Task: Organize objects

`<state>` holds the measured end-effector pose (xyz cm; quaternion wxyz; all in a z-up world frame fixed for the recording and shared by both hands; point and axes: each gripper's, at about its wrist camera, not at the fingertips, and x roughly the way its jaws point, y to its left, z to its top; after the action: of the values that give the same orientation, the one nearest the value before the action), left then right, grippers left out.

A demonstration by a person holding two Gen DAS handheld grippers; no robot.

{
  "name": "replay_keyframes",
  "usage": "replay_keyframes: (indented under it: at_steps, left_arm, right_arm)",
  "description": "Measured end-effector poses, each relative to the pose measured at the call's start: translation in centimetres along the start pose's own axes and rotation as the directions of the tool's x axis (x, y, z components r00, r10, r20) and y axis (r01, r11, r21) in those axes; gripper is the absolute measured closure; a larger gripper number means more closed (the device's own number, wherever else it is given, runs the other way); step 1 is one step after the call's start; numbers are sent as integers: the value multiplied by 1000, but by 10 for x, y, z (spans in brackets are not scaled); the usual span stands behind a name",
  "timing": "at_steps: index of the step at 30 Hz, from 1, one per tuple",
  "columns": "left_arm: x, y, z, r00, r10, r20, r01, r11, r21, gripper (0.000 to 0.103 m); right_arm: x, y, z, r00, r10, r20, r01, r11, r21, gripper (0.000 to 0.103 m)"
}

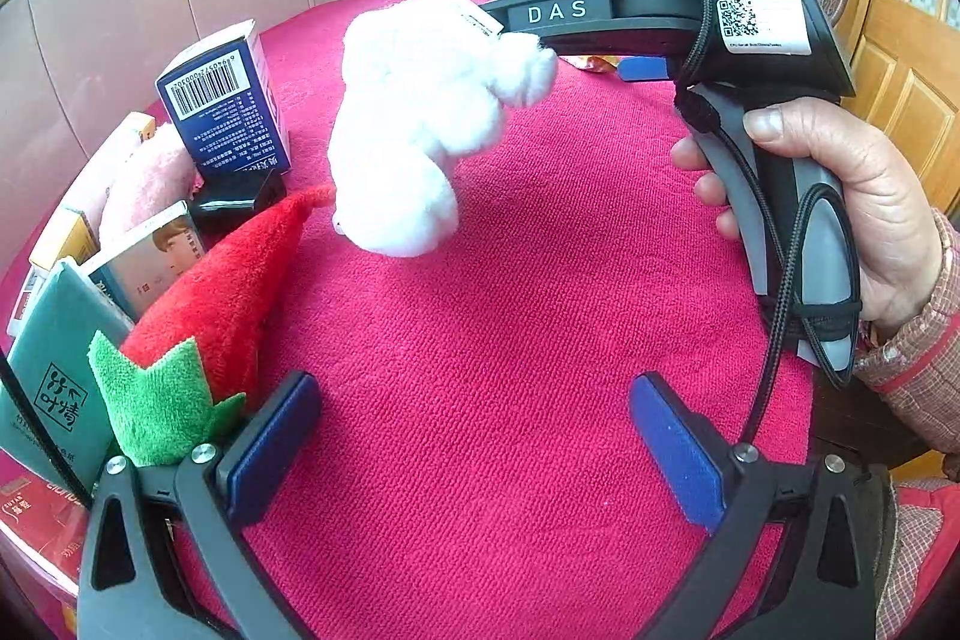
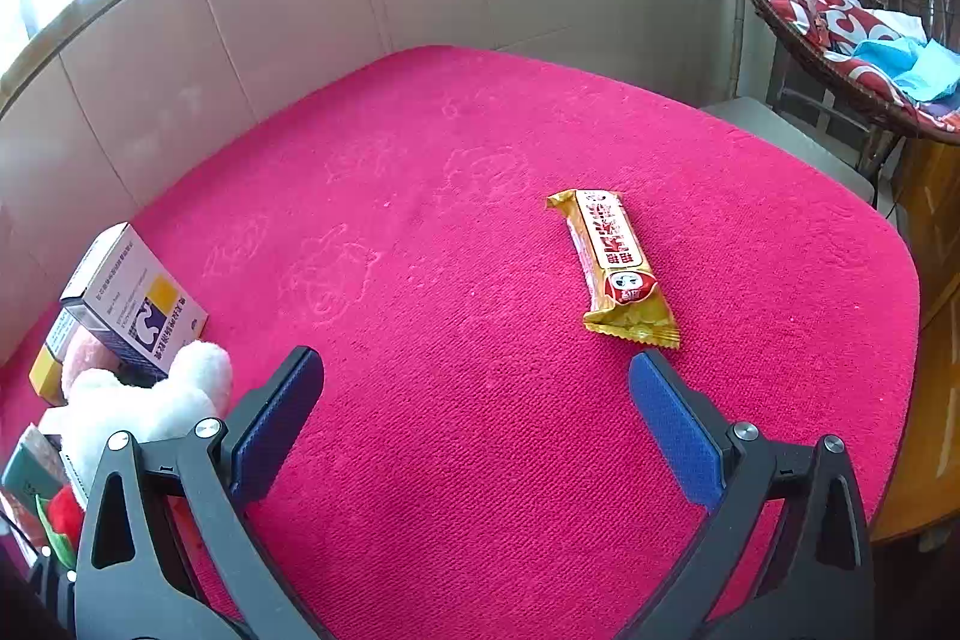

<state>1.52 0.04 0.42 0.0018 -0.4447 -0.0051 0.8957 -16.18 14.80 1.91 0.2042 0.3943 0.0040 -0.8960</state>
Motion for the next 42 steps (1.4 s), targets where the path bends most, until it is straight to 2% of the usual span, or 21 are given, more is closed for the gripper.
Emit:
replay_keyframes:
  at_steps: [42]
  left_arm:
    - [2, -1, 2, 1000, 0, -1, 0, 1000, 1, 0]
  right_arm:
    - [-3, 4, 0, 1000, 11, 18, -10, 1000, -16, 0]
